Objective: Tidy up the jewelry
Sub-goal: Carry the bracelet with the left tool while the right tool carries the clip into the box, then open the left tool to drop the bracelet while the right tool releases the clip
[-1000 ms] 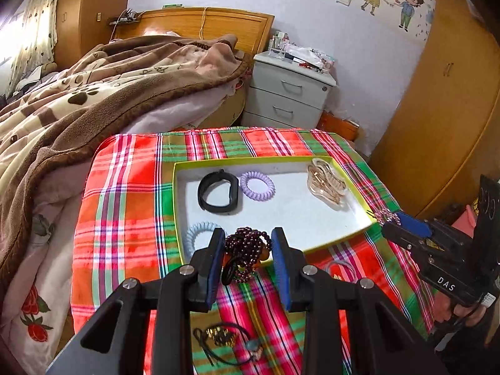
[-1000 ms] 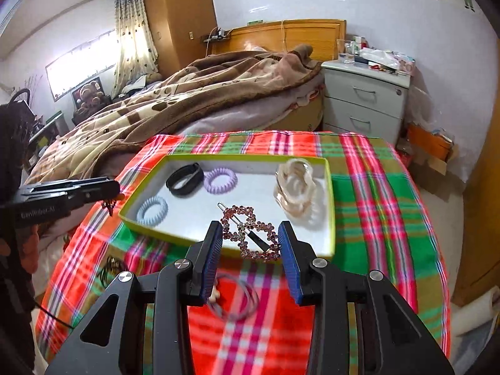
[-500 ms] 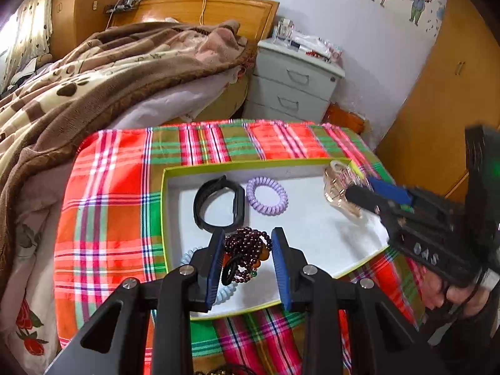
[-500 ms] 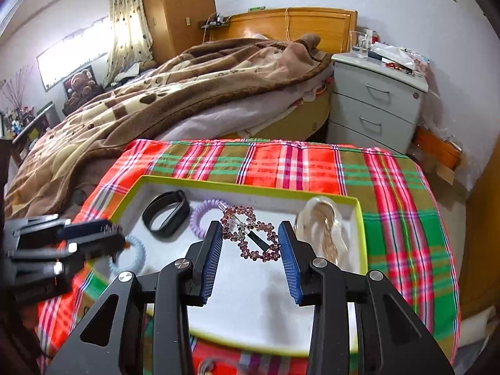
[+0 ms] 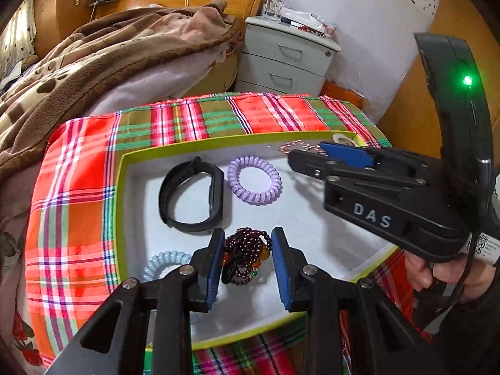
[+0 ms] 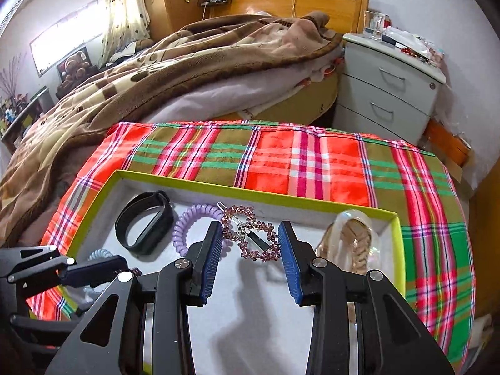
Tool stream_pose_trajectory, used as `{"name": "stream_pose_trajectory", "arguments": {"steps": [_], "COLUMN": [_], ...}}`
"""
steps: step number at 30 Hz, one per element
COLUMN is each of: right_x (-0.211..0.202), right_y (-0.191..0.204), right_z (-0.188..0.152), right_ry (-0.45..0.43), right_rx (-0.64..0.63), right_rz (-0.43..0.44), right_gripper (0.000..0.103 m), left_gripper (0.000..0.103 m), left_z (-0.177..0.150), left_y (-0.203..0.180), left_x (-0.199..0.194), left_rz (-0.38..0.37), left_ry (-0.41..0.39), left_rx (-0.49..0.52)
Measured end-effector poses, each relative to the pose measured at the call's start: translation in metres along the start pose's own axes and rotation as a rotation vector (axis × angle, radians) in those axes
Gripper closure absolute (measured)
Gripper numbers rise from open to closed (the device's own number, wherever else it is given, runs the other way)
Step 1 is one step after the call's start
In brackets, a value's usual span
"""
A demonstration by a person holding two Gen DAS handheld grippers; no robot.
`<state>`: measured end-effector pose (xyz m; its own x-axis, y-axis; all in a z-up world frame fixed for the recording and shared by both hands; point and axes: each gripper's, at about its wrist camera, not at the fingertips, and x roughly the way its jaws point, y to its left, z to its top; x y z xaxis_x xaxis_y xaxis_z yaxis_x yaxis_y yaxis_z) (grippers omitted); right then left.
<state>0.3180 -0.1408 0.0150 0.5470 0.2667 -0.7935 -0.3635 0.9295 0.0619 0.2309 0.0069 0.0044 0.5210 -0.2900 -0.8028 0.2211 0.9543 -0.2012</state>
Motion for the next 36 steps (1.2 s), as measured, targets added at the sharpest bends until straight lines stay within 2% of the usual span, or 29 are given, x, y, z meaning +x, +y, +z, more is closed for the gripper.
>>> {"name": "stream_pose_trajectory", "arguments": {"steps": [12,27,33,36], "right_x": [0.009,0.014,0.013,0.01], "right_y": [0.004,0.009,0.008,0.006], "right_z": [0.004,0.007,0.007,0.008], "right_ry": [0.021,0.028,0.025,0.017], "right_rx": [-0.026,-0.044,-0.031,-0.014], "right_rz": [-0.004,-0.007,-0.005,0.006], "right_gripper": [0.065,0.065,0.064,0.064], "left_gripper": [0.071,0.07,0.065,0.06], "left_z": [0.001,0.001,0.001,0.0], "left_y": [0.003,-0.001,-0.001,-0.001], "left_x": [0.013,0.016,0.015,0.012], "left_rz": [0.009,0.031,0.041,0.048], "left_ry": [0.031,0.025,0.029,0.024], "left_rx": [-0.01,0.004,0.001,0.002]}}
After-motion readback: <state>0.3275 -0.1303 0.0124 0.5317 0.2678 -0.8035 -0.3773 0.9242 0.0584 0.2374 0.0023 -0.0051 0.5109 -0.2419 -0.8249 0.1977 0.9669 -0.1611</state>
